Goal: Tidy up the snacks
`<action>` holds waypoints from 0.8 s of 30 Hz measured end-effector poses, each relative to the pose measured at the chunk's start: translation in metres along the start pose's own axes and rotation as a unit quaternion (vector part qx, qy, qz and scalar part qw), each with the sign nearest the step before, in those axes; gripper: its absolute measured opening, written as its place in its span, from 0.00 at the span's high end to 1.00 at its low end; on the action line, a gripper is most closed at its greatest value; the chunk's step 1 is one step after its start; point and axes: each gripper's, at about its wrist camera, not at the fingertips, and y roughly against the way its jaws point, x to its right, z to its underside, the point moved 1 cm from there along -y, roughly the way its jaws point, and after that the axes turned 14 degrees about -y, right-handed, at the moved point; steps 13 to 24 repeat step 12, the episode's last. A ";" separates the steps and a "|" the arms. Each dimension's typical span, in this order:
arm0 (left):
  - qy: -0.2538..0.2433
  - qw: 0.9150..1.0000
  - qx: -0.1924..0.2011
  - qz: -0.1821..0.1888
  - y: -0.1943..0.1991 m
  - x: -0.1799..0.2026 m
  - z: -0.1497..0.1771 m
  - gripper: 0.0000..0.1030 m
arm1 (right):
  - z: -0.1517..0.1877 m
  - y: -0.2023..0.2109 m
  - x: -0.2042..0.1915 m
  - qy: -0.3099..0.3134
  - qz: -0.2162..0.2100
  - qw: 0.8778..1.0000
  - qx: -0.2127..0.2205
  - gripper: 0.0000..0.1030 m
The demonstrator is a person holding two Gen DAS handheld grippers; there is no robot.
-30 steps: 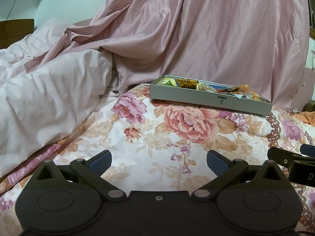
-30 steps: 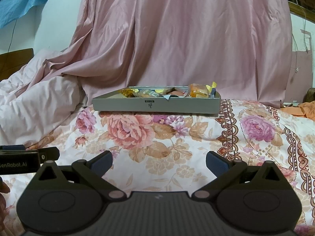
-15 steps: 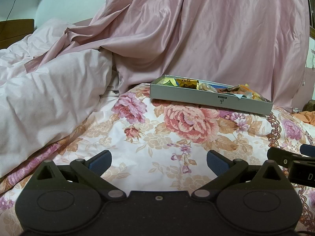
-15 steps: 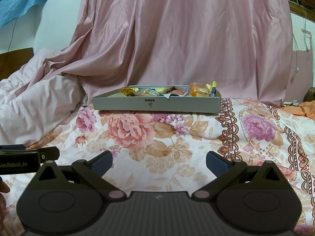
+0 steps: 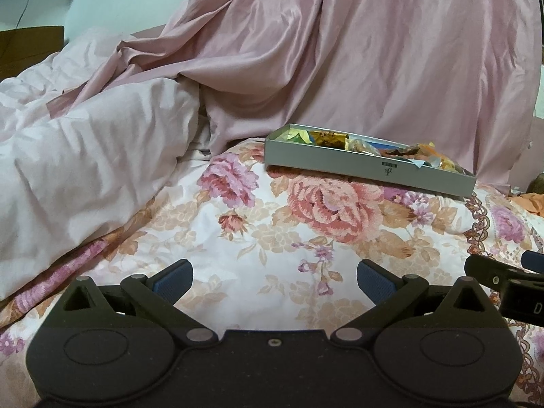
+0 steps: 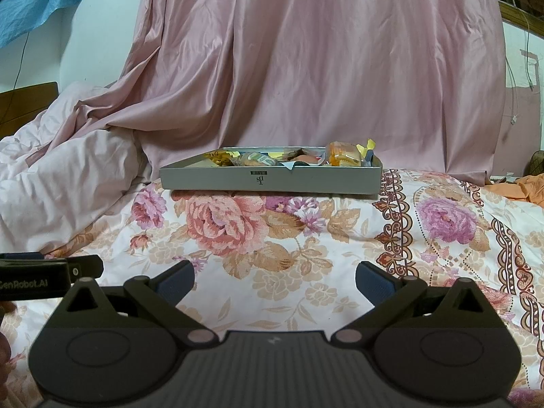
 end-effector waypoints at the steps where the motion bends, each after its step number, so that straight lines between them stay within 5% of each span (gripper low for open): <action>1: -0.003 1.000 0.000 -0.001 0.000 0.001 0.000 0.01 | -0.001 0.000 0.000 0.000 0.000 1.000 0.000 0.00; 24: -0.014 1.000 0.003 0.001 0.002 0.005 0.000 0.01 | 0.001 0.000 -0.001 0.000 0.000 1.000 0.000 0.00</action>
